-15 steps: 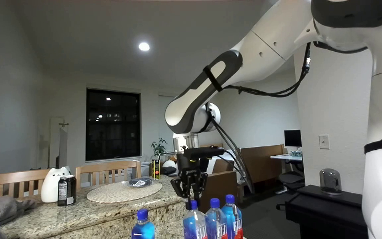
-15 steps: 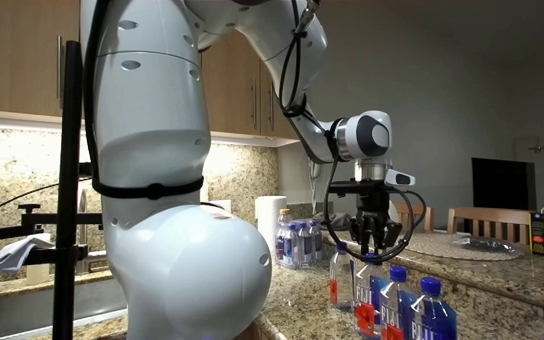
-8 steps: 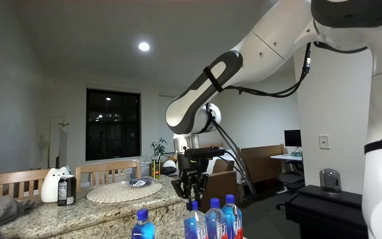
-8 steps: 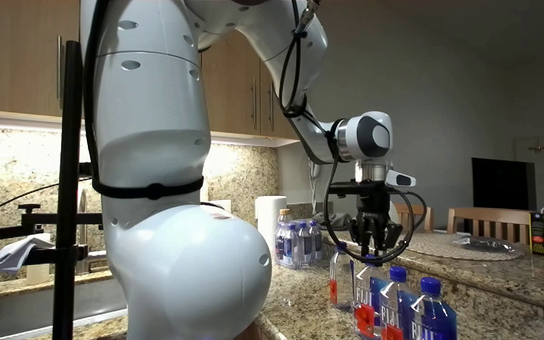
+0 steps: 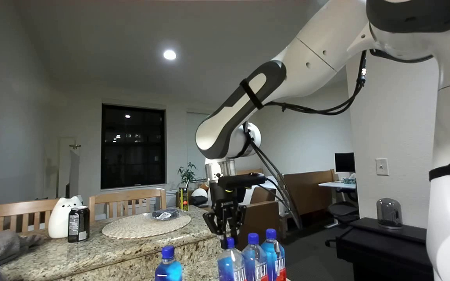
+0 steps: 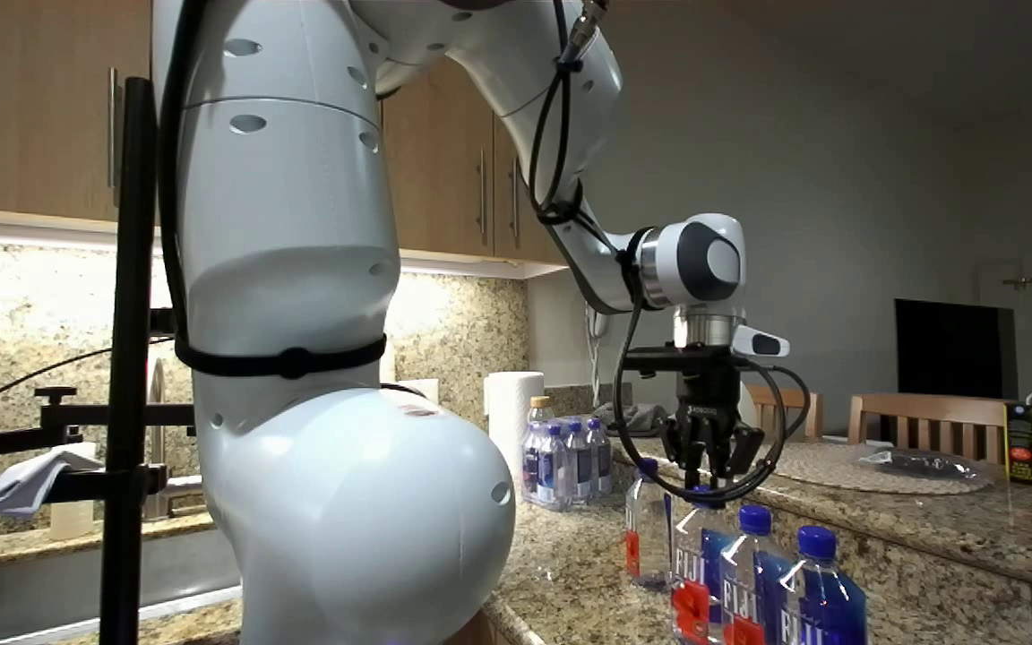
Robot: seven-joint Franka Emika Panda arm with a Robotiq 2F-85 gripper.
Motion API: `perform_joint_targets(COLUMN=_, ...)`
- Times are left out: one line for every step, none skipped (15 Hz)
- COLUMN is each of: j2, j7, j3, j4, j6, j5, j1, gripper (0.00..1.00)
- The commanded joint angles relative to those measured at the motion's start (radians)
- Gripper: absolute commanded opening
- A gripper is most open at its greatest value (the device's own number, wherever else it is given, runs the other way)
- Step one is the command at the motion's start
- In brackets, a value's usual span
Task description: Move the water bottles forward
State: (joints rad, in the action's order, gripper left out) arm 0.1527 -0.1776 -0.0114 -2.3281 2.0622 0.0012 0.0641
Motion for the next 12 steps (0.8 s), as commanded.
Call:
perform_joint_targets(j2=0.036, j7=0.007, j3=-0.009, j4=-0.035, j6=0.023, j5=0.002, j1=-0.018, gripper=0.13)
perform_joint_targets(j2=0.036, j7=0.006, j3=-0.01, j4=-0.036, j6=0.028, j5=-0.001, j1=-0.019, gripper=0.13)
perform_joint_targets(j2=0.035, j7=0.003, j3=-0.01, j4=-0.036, j6=0.036, j5=-0.004, j1=-0.019, gripper=0.13)
perform_joint_targets(j2=0.033, j7=0.002, j3=-0.01, j4=-0.034, j6=0.041, j5=-0.003, j1=-0.019, gripper=0.13)
perform_joint_targets(j2=0.032, j7=0.001, j3=-0.009, j4=-0.033, j6=0.048, j5=-0.003, j1=-0.02, gripper=0.13)
perform_joint_targets(j2=0.031, j7=0.0, j3=-0.009, j4=-0.032, j6=0.055, j5=-0.003, j1=-0.021, gripper=0.13)
perform_joint_targets(j2=0.03, j7=0.001, j3=-0.009, j4=-0.032, j6=0.059, j5=-0.002, j1=-0.022, gripper=0.13)
perform_joint_targets(j2=0.03, j7=0.002, j3=-0.009, j4=-0.032, j6=0.058, j5=-0.002, j1=-0.023, gripper=0.13)
perform_joint_targets(j2=0.03, j7=0.003, j3=-0.008, j4=-0.033, j6=0.056, j5=-0.003, j1=-0.024, gripper=0.13)
perform_joint_targets(j2=0.031, j7=0.003, j3=-0.009, j4=-0.037, j6=0.056, j5=-0.006, j1=-0.026, gripper=0.13)
perform_joint_targets(j2=0.031, j7=0.003, j3=-0.009, j4=-0.039, j6=0.055, j5=-0.007, j1=-0.026, gripper=0.13)
perform_joint_targets(j2=0.031, j7=0.004, j3=-0.009, j4=-0.039, j6=0.054, j5=-0.006, j1=-0.026, gripper=0.13)
